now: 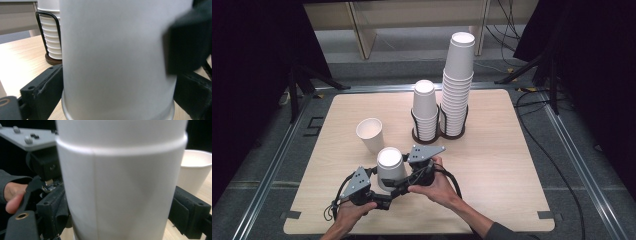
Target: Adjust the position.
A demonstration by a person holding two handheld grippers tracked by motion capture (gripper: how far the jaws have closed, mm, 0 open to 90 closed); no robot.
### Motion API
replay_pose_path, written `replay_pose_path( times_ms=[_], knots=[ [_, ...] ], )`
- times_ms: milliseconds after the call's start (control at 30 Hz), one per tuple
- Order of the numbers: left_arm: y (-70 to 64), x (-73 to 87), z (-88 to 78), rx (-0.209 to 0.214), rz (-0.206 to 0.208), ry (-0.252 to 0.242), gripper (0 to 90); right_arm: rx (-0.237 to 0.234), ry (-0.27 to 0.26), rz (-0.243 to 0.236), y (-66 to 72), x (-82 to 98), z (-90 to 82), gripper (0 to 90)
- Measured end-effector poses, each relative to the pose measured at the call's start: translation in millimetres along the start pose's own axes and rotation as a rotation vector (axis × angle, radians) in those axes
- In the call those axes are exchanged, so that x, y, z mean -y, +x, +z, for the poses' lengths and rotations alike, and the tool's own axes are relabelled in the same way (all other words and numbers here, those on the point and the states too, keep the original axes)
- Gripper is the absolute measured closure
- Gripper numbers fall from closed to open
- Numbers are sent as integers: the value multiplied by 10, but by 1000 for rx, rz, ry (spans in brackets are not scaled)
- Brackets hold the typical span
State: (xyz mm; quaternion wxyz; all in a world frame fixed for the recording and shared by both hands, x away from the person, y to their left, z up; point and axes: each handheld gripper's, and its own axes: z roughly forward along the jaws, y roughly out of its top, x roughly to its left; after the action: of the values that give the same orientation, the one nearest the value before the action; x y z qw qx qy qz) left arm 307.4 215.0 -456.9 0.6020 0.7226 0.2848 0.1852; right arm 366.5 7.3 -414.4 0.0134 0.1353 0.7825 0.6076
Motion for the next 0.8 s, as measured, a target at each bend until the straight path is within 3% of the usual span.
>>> replay_pose_path(
  times_ms=[133,167,200,433,500,567,633,800],
  knots=[
    [-10,18,7,-12,22,41,39,-16,-45,53,-14,-56,-57,162],
    [-13,29,27,-6,34,35,39,-29,-54,46,-34,-68,-67,163],
    [-25,24,22,-8,46,60,39,-31,-70,42,-43,-84,-81,166],
    [-45,22,29,-2,56,61,39,-33,-85,54,-69,-159,-184,235],
    [-47,30,41,3,54,51,39,-35,-62,89,-45,-161,-197,239],
    [-49,28,34,-1,60,56,37,-29,-75,39,-68,-167,-187,243],
    [-48,25,30,1,64,58,32,-33,-75,39,-68,-167,-187,244],
    [-35,39,24,-1,68,31,13,-53,-98,95,-89,-171,-216,250]
  ],
)
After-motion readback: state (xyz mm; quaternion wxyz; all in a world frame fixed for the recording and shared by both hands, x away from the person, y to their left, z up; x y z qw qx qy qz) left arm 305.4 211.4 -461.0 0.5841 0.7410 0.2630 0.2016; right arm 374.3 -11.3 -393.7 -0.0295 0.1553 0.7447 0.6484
